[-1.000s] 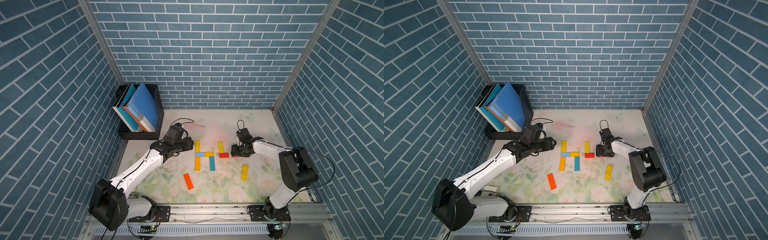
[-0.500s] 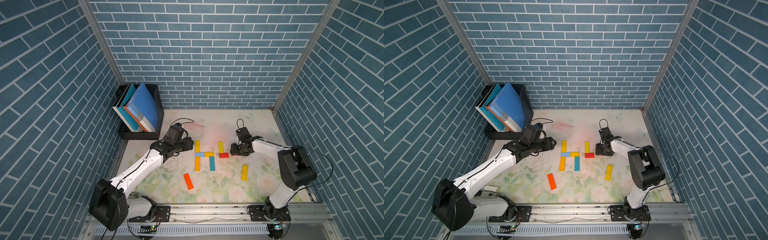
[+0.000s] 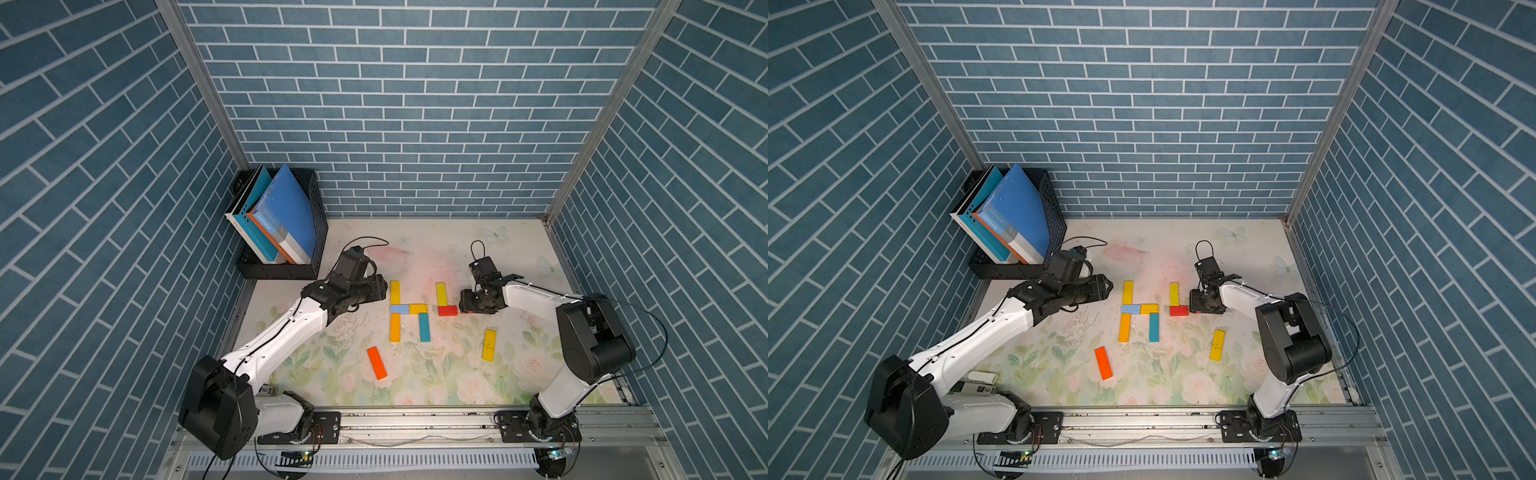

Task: Assemble the letter h with building blocks
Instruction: Assemble the building block at the center of the board.

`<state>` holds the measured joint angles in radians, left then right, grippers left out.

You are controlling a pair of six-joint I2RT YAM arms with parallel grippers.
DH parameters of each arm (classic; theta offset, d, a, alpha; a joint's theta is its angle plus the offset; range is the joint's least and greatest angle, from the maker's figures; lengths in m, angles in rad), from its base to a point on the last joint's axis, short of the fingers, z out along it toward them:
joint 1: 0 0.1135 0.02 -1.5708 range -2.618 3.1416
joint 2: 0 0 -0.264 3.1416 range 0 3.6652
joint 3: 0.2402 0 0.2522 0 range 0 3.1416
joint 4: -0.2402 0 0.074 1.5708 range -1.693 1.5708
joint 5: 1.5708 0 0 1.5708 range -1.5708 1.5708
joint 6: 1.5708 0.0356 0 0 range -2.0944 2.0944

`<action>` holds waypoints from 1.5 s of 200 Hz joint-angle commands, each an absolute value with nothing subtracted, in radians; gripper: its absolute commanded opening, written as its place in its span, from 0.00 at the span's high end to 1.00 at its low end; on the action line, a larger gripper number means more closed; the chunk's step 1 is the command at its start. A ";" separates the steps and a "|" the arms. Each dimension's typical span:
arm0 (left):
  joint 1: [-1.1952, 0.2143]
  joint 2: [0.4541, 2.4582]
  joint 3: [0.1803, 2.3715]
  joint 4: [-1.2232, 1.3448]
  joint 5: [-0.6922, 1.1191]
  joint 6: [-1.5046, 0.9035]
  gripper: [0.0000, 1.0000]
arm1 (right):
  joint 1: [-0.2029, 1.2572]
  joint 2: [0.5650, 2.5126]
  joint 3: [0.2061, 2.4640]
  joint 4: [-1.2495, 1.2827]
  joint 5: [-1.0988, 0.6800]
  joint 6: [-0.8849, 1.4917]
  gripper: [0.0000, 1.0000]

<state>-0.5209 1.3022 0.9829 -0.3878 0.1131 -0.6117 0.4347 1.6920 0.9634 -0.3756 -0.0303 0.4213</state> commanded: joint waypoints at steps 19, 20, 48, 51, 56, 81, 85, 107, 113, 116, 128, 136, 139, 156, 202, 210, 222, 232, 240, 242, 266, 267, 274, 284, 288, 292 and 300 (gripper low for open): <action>-0.513 1.310 0.988 -0.393 0.101 -0.599 0.39 | 0.440 1.684 0.954 -0.440 0.026 0.429 0.32; -0.513 1.310 0.988 -0.393 0.100 -0.599 0.39 | 0.440 1.683 0.955 -0.440 0.027 0.429 0.32; -0.512 1.307 0.988 -0.396 0.104 -0.598 0.39 | 0.436 1.666 0.967 -0.438 0.023 0.450 0.23; -0.512 1.306 0.988 -0.396 0.104 -0.597 0.39 | 0.435 1.663 0.968 -0.437 0.019 0.453 0.22; -0.512 1.304 0.988 -0.397 0.103 -0.598 0.39 | 0.436 1.658 0.970 -0.432 0.013 0.456 0.20; -0.513 1.300 0.991 -0.410 0.095 -0.589 0.39 | 0.431 1.633 0.973 -0.417 -0.001 0.481 0.13; -0.513 1.300 0.991 -0.412 0.094 -0.588 0.39 | 0.429 1.629 0.974 -0.416 -0.006 0.485 0.12; -0.513 1.298 0.990 -0.416 0.093 -0.583 0.39 | 0.412 1.612 0.964 -0.386 -0.061 0.505 0.08; -0.512 1.296 0.989 -0.416 0.094 -0.583 0.39 | 0.404 1.610 0.960 -0.380 -0.069 0.514 0.08; -0.512 1.297 0.989 -0.415 0.093 -0.583 0.39 | 0.399 1.609 0.957 -0.376 -0.070 0.517 0.08; -0.513 1.296 0.988 -0.413 0.094 -0.581 0.39 | 0.385 1.605 0.953 -0.368 -0.072 0.529 0.08; -0.512 1.296 0.987 -0.413 0.093 -0.579 0.39 | 0.374 1.605 0.950 -0.362 -0.071 0.536 0.10; -0.512 1.297 0.986 -0.413 0.094 -0.579 0.39 | 0.368 1.605 0.948 -0.360 -0.071 0.539 0.11; -0.514 1.302 0.985 -0.410 0.093 -0.578 0.39 | 0.343 1.613 0.944 -0.348 -0.109 0.548 0.12; -0.513 1.322 0.974 -0.405 0.096 -0.566 0.39 | 0.335 1.662 0.935 -0.304 -0.200 0.553 0.20; -0.512 1.331 0.971 -0.408 0.098 -0.564 0.39 | 0.336 1.663 0.927 -0.293 -0.212 0.559 0.21; -0.512 1.345 0.967 -0.411 0.101 -0.560 0.39 | 0.336 1.663 0.917 -0.280 -0.227 0.570 0.23; -0.512 1.351 0.961 -0.411 0.103 -0.560 0.39 | 0.337 1.663 0.911 -0.272 -0.233 0.576 0.23; -0.513 1.355 0.957 -0.408 0.108 -0.560 0.39 | 0.338 1.664 0.910 -0.270 -0.233 0.578 0.23; -0.514 1.357 0.956 -0.407 0.109 -0.560 0.39 | 0.340 1.663 0.909 -0.269 -0.234 0.579 0.23; -0.512 1.359 0.950 -0.405 0.112 -0.560 0.39 | 0.341 1.664 0.907 -0.264 -0.238 0.581 0.24; -0.512 1.359 0.950 -0.405 0.112 -0.561 0.39 | 0.341 1.664 0.907 -0.264 -0.239 0.581 0.24; -0.512 1.358 0.950 -0.405 0.111 -0.560 0.39 | 0.343 1.663 0.907 -0.263 -0.242 0.581 0.24; -0.513 1.358 0.950 -0.405 0.110 -0.560 0.38 | 0.346 1.661 0.908 -0.262 -0.244 0.583 0.24; -0.512 1.358 0.948 -0.405 0.111 -0.560 0.38 | 0.348 1.662 0.909 -0.262 -0.244 0.583 0.24; -0.513 1.358 0.948 -0.405 0.110 -0.560 0.38 | 0.349 1.662 0.908 -0.262 -0.244 0.584 0.24; -0.512 1.359 0.948 -0.405 0.110 -0.560 0.38 | 0.352 1.662 0.908 -0.261 -0.244 0.585 0.25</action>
<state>-0.5209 1.3590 0.9569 -0.3988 0.1101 -0.5716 0.3397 1.6524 0.9142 -0.2741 -0.2264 0.5549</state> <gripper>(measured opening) 0.615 0.758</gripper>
